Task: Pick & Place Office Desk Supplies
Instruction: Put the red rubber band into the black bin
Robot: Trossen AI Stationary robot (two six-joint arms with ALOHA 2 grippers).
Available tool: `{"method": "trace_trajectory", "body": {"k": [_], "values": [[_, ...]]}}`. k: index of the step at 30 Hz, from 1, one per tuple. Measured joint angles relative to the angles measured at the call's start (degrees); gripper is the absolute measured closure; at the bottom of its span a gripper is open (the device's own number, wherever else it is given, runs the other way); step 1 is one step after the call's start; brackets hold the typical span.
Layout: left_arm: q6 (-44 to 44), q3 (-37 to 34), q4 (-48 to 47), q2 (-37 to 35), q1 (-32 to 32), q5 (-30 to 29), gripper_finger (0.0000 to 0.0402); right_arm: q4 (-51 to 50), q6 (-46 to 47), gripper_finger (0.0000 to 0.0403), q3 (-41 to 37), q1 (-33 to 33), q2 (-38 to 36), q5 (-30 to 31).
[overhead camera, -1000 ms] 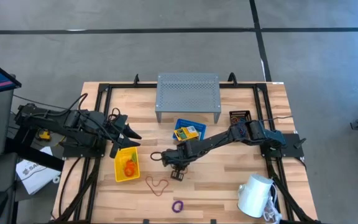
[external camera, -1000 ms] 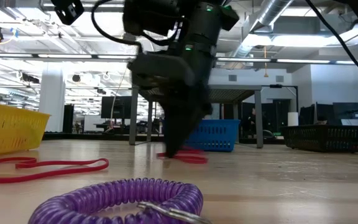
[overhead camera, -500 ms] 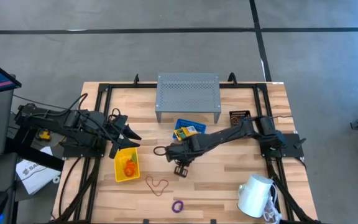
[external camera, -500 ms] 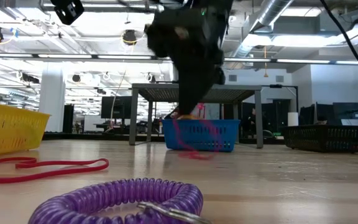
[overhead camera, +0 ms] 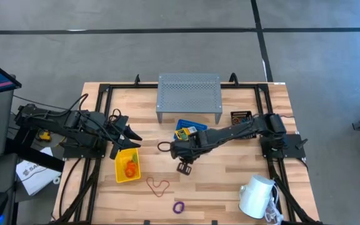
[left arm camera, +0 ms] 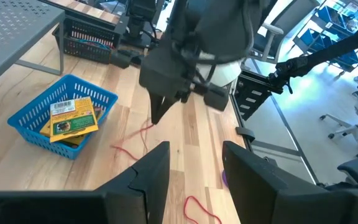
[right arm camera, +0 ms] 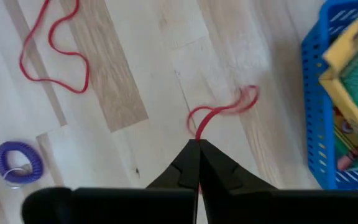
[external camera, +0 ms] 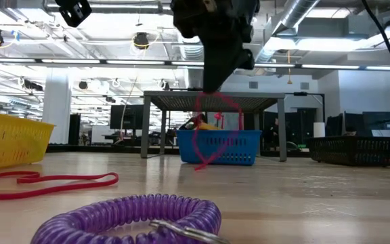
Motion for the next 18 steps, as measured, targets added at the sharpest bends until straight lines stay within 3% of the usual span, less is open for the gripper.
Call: {"method": "trace_trajectory", "body": {"k": [18], "values": [[0.0,0.0,0.0,0.0,0.0,0.0,0.0259,-3.5,3.4,0.0403,0.1,0.0,-10.6,5.0]]}}
